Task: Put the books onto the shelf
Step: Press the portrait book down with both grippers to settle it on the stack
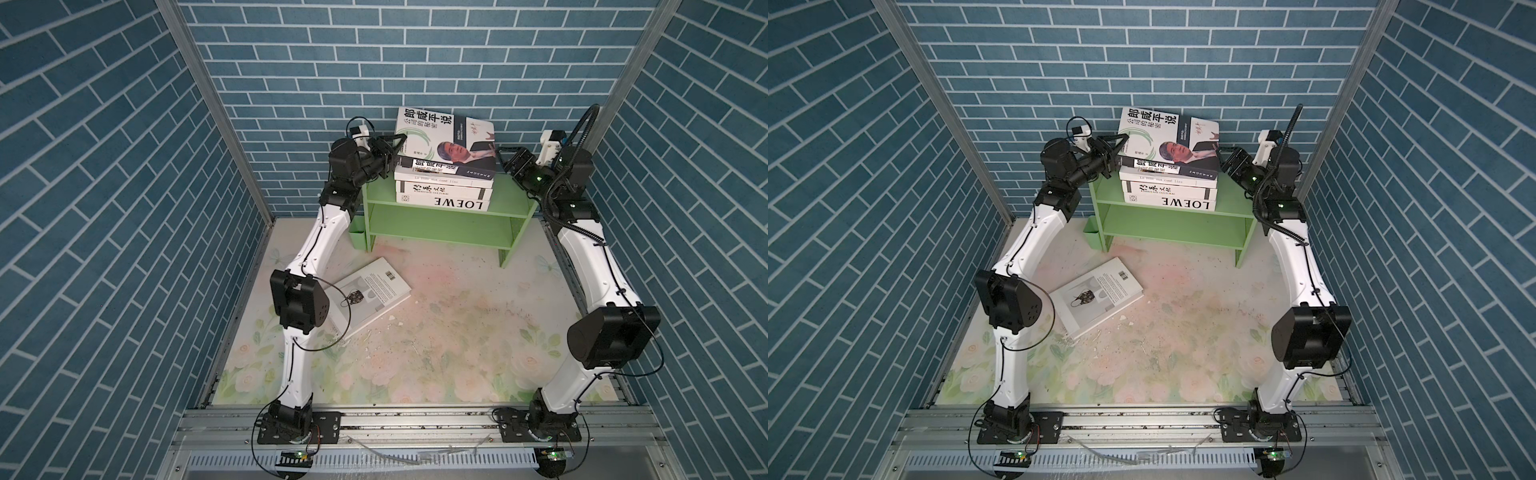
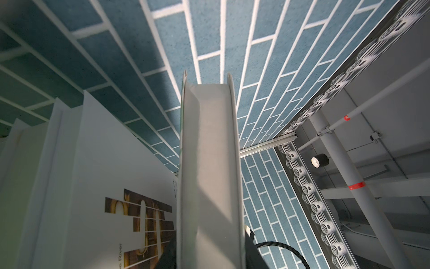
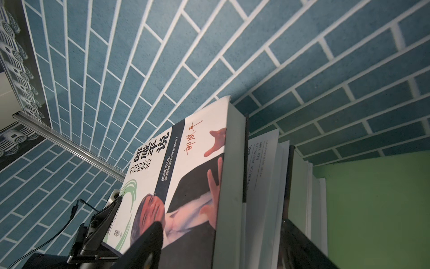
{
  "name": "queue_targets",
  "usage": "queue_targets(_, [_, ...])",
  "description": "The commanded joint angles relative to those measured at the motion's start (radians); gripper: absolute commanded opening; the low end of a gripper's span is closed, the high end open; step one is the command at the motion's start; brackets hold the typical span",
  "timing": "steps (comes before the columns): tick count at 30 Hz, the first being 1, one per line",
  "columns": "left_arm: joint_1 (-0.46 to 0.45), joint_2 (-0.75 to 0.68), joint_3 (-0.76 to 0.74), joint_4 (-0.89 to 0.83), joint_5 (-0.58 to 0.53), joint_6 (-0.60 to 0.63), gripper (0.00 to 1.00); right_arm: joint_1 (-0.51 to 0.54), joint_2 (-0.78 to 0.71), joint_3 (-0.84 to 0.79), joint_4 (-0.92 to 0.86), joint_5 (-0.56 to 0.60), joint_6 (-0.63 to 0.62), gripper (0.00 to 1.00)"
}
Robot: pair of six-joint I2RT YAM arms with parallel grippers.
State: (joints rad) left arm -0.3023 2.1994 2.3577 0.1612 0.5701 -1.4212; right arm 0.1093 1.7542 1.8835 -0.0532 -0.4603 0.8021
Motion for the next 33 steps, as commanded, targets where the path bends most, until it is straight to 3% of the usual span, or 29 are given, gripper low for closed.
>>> queue_targets(1, [-0.009, 0.006, 0.041, 0.027, -0.013, 0.008, 0.38, 0.018, 0.014, 0.029, -0.01, -0.004, -0.058, 0.79])
queue_targets(17, [-0.008, 0.028, 0.047, -0.002, -0.009, 0.001, 0.39, 0.057, 0.054, 0.081, -0.108, 0.075, -0.15, 0.78])
queue_targets(26, [-0.002, 0.042, 0.046, -0.001, -0.016, -0.009, 0.5, 0.066, 0.055, 0.079, -0.165, 0.135, -0.2, 0.72])
queue_targets(33, [0.009, 0.036, 0.062, -0.033, -0.024, 0.055, 0.69, 0.067, 0.053, 0.069, -0.187, 0.16, -0.215, 0.7])
